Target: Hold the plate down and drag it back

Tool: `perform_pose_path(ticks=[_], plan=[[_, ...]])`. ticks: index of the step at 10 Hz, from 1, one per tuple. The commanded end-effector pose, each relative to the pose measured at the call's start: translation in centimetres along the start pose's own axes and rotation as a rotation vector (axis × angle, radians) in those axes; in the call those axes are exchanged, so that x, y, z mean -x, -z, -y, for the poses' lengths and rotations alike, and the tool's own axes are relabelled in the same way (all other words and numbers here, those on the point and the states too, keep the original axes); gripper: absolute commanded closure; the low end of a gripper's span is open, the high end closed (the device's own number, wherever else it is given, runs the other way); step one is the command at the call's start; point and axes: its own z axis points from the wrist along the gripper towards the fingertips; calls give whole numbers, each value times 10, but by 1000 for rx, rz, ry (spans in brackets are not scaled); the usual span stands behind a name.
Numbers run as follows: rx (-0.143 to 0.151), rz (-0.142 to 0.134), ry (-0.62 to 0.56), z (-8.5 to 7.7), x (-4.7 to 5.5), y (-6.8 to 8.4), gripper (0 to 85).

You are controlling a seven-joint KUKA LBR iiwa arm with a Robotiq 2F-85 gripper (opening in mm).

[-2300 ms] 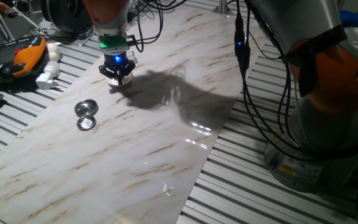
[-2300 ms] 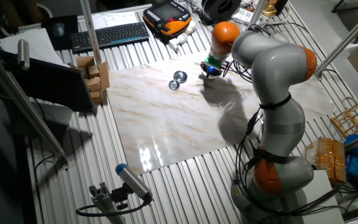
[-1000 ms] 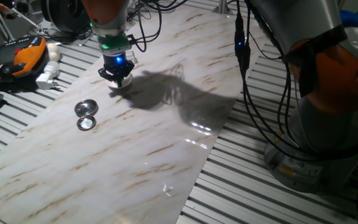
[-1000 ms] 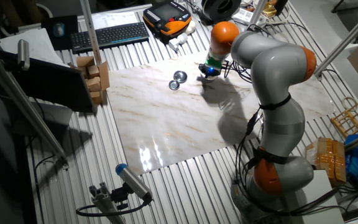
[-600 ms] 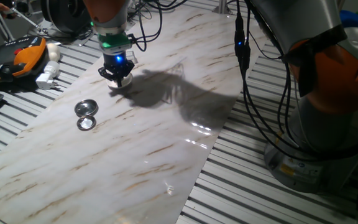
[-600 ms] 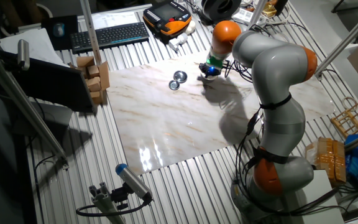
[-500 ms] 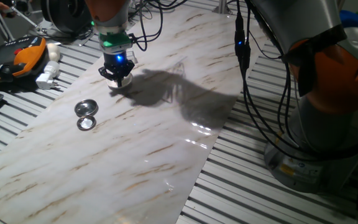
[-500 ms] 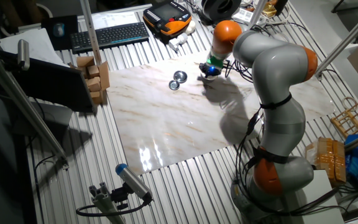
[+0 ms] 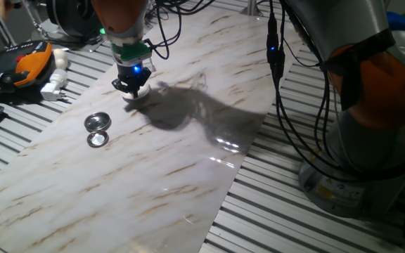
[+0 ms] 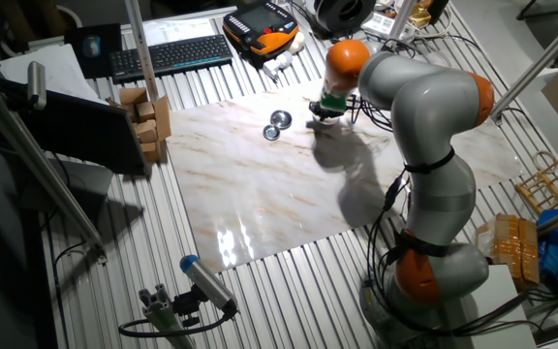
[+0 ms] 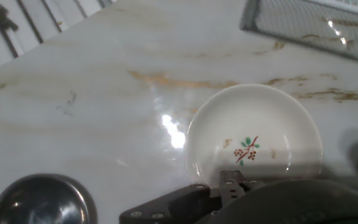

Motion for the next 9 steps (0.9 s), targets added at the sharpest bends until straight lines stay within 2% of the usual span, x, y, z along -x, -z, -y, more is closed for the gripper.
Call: perform_pose_path(ticks=[1,3,6,8,9], plan=[[7,2,127,0,0,0,850],[-21,19,190,0,0,0,850],[18,-28,154,0,0,0,850],[59,-63,142,-3,-3,0,850],[58,-64,133,-7,-6,0,850]])
